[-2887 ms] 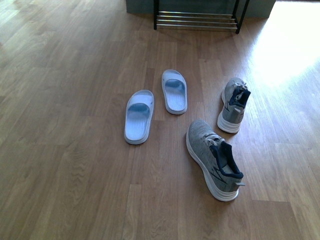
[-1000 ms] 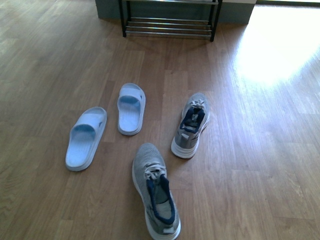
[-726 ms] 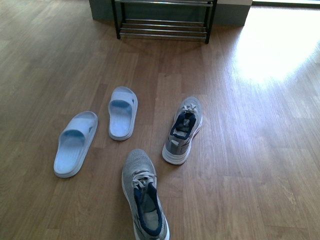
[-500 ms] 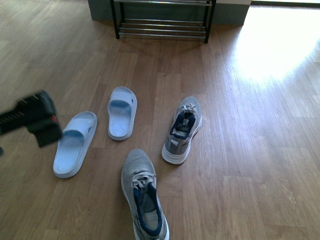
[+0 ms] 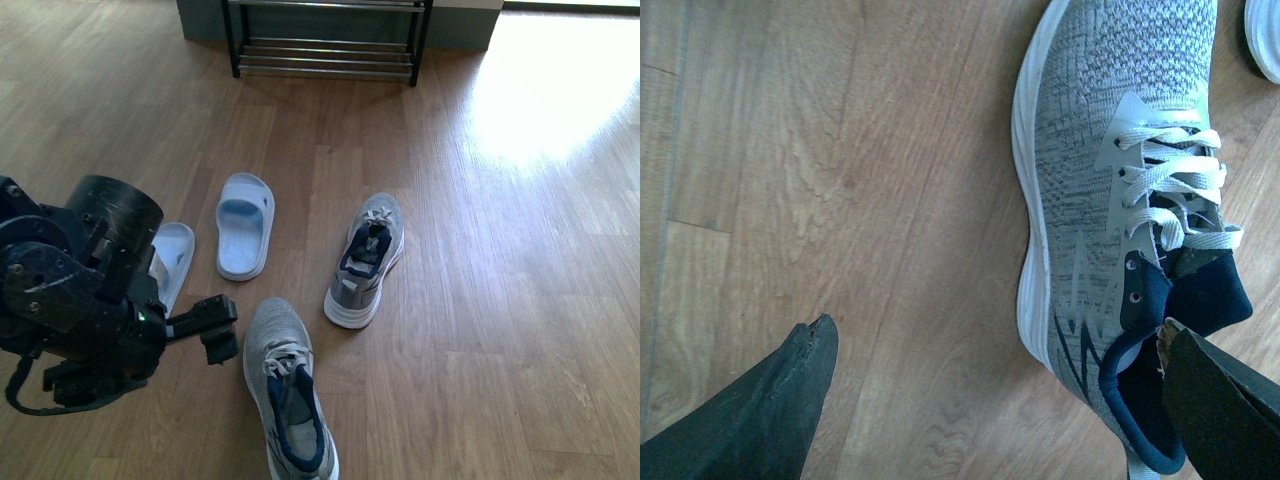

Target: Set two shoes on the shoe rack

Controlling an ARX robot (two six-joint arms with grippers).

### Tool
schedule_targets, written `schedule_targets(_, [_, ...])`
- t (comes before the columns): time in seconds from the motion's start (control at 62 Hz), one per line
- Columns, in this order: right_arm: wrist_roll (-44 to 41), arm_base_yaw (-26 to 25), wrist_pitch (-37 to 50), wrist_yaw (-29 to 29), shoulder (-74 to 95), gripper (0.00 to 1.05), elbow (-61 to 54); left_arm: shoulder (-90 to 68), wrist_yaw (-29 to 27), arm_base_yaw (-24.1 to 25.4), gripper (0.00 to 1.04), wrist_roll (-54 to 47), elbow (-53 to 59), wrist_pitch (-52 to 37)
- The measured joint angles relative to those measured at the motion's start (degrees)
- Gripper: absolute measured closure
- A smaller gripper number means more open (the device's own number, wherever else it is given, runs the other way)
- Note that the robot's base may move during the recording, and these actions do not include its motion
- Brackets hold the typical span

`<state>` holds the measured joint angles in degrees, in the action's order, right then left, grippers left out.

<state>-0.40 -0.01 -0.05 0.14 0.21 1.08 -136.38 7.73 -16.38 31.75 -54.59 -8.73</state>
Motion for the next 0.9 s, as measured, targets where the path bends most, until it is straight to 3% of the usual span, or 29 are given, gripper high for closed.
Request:
schedule_targets(0.306, [0.02, 0.00, 0.00, 0.00, 0.00, 0.09, 0.00, -9.94, 9.27, -1.09, 0.09, 0.94, -7.10, -1.25])
schedule_targets(0.903, [0.02, 0.00, 0.00, 0.00, 0.00, 0.09, 0.00, -23.39, 11.82, -3.15, 0.09, -1.77, -23.98, 9.40])
